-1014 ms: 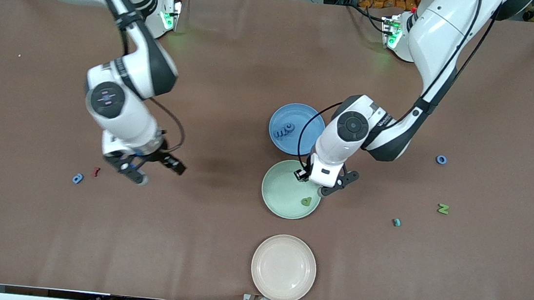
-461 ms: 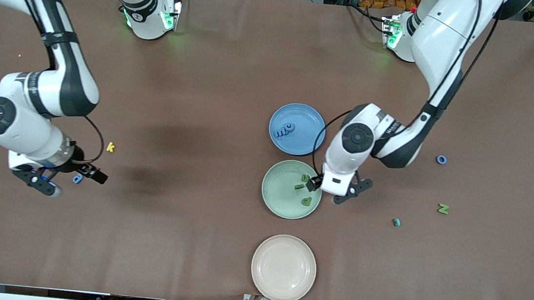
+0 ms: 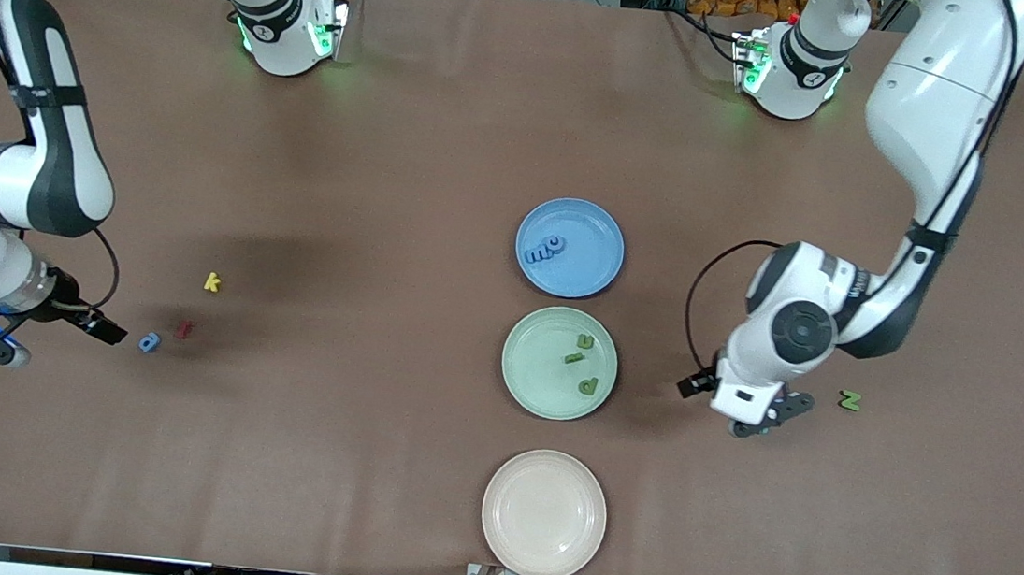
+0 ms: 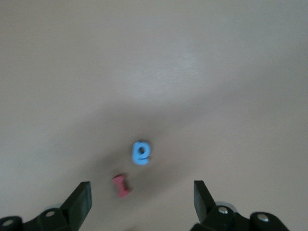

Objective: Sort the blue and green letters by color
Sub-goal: 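Drop the B on the green plate while the right gripper withdraws, then grasp the blue e with the right gripper while the left gripper grasps the green N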

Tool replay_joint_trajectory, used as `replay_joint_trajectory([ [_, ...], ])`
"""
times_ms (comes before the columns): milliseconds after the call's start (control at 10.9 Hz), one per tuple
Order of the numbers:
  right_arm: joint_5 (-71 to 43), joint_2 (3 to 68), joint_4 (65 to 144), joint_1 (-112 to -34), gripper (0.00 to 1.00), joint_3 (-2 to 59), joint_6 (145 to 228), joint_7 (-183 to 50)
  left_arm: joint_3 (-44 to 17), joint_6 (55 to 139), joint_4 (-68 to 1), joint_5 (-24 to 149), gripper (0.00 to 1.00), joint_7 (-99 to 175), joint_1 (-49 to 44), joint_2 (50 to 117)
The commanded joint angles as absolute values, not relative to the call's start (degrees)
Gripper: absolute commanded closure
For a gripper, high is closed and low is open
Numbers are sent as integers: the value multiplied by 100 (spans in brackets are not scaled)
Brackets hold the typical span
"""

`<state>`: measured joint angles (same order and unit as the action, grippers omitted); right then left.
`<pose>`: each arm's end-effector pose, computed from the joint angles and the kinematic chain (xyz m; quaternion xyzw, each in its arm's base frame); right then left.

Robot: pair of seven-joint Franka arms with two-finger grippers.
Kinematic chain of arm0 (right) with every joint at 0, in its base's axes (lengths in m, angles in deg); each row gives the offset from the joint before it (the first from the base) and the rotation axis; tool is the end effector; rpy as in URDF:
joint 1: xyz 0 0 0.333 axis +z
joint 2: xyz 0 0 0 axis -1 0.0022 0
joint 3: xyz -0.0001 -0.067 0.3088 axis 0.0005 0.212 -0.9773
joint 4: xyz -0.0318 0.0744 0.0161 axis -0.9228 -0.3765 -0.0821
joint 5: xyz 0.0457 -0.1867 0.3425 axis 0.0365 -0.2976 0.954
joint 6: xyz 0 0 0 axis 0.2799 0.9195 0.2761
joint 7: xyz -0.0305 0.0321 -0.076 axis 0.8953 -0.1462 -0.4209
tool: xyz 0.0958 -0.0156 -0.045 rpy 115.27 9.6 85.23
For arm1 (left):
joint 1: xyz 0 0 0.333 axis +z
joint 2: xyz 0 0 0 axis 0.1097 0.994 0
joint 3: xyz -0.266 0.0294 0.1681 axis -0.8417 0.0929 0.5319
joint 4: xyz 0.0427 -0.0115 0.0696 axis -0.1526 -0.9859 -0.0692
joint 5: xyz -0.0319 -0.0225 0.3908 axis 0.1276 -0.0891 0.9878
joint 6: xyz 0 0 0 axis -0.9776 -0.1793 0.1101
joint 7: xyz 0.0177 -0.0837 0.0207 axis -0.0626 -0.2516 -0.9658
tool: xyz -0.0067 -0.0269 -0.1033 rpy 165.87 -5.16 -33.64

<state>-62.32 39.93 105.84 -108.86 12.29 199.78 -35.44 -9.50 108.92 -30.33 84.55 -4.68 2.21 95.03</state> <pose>0.6532 -0.1142 0.3018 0.9674 -0.2508 0.0173 0.0320 0.6475 -0.1888 0.2292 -0.9759 -0.2163 0.0143 0.0240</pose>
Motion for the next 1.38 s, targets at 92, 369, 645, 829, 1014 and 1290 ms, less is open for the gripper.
replay_joint_trajectory([
  [92, -5732, 4624, 10588, -10860, 14, 1487, 20828, -3629, -1025, 10681, -3377, 8611, 0, 929, 919, 9109],
  [369, -5714, 4994, 10579, -10798, 20, 1497, 21365, -3585, -1016, 10681, -3439, 8611, 0, 2202, 1340, 9073],
  [645, -5713, 5021, 10632, -10728, 25, 1558, 21366, -3576, -1016, 10716, -3360, 8742, 0, 3224, 1745, 9143],
  [829, -5713, 5047, 10693, -10719, 30, 1576, 21314, -3602, -1034, 10830, -3193, 9531, 0, 3305, 1983, 9459],
  [1014, -5713, 5047, 10843, -10710, 34, 1576, 21305, -3611, -1043, 11040, -3201, 9605, 0, 3732, 2167, 9556],
  [1290, -5713, 5038, 10931, -10710, 41, 1576, 21322, -3611, -1087, 11321, -3228, 9298, 0, 4694, 2485, 9627],
])
